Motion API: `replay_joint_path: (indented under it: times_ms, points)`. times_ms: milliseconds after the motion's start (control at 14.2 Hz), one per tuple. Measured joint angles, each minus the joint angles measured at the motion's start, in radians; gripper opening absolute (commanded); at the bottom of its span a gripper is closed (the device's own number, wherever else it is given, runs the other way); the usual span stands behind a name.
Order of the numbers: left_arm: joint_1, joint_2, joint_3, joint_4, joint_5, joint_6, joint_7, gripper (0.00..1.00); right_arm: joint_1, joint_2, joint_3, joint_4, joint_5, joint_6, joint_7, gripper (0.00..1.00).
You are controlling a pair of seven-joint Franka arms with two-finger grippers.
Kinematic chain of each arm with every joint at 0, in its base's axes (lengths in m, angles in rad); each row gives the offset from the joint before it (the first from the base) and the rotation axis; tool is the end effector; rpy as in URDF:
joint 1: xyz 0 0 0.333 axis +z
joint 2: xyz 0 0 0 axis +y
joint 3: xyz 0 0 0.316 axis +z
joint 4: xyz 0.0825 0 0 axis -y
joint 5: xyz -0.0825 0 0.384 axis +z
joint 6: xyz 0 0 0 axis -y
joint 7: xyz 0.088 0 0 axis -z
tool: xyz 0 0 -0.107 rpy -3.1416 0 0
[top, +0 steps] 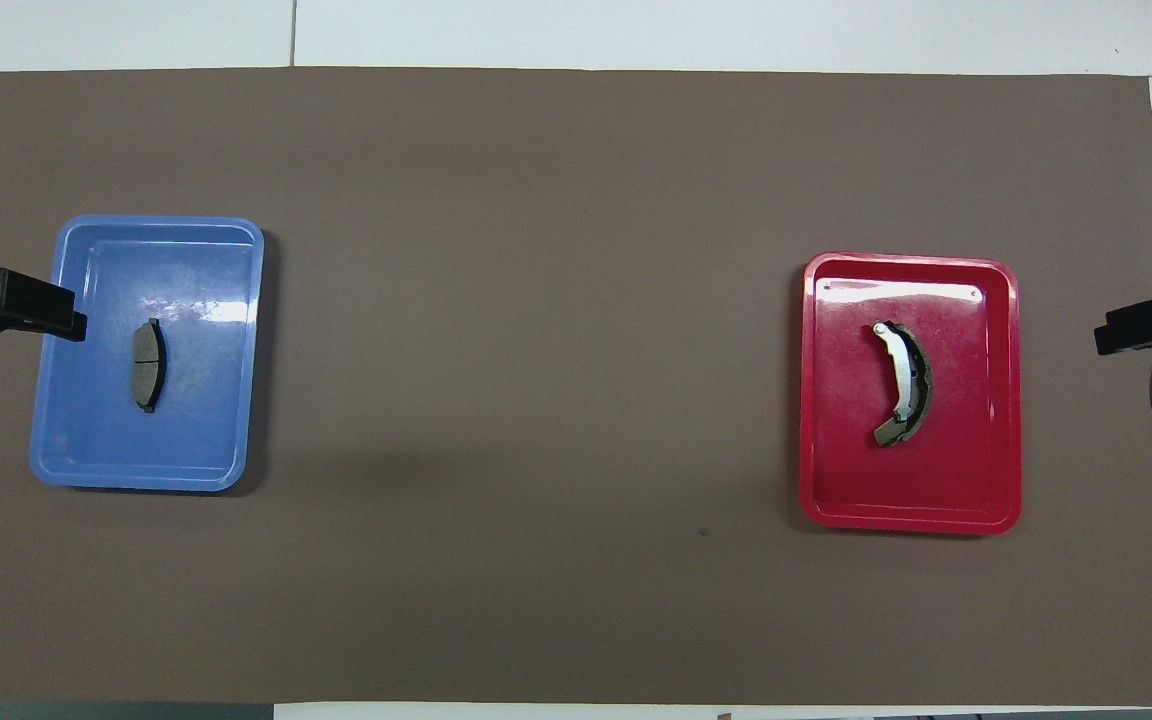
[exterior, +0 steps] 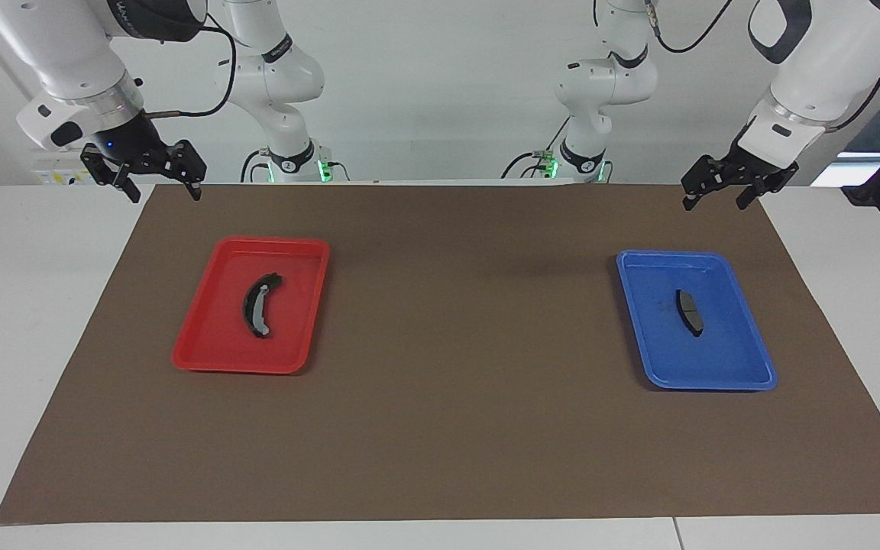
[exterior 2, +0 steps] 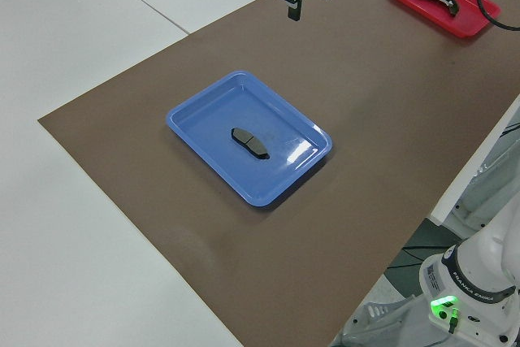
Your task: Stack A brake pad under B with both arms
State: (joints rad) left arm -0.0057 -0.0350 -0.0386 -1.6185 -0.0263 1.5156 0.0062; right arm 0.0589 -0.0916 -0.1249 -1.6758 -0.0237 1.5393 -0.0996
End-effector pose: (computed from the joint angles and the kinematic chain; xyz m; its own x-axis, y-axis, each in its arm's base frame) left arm 0.5363 -0.0271 0.6166 0.9964 -0.0517 -0.0677 -0.0501 -0.9984 0.0254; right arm 0.5201 -0.0400 0.6213 0.9983 0.0339 -0.0466 0.0343 -0.9994 0.0077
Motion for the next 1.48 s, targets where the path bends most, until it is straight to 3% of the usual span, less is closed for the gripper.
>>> replay_joint_path:
  times_ms: [846,1199,1481]
  points:
    - [0.000,0.000,0.001,-0.013,0.002,0.038,0.002,1.00,0.001,0.000,0.000,0.000,0.000,-0.011,0.000,1.00]
    - [0.008,-0.016,0.004,-0.177,0.004,0.268,0.046,0.99,0.020,-0.002,0.005,-0.016,0.001,-0.025,0.000,1.00]
    - [0.086,-0.003,0.008,-0.332,0.005,0.476,0.128,0.98,0.018,-0.007,0.005,-0.018,0.001,-0.041,0.000,1.00]
